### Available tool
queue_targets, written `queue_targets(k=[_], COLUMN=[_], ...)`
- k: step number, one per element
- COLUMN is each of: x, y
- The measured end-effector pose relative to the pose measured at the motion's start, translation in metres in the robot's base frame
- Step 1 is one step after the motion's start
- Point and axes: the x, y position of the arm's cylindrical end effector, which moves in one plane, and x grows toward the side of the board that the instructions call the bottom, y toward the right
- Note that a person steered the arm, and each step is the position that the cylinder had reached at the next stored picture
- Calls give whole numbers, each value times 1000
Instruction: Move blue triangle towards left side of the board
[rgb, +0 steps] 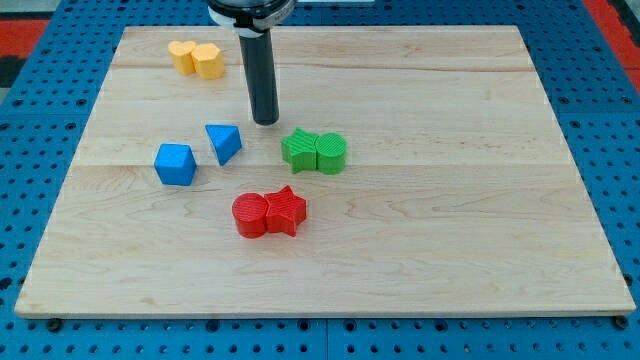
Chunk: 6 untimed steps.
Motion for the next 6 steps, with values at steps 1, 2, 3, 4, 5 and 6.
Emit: queue_targets(k=[1,2,3,4,5,6], x=[22,29,34,49,60,56], y=[-16,-57,-82,-113,-137,-96])
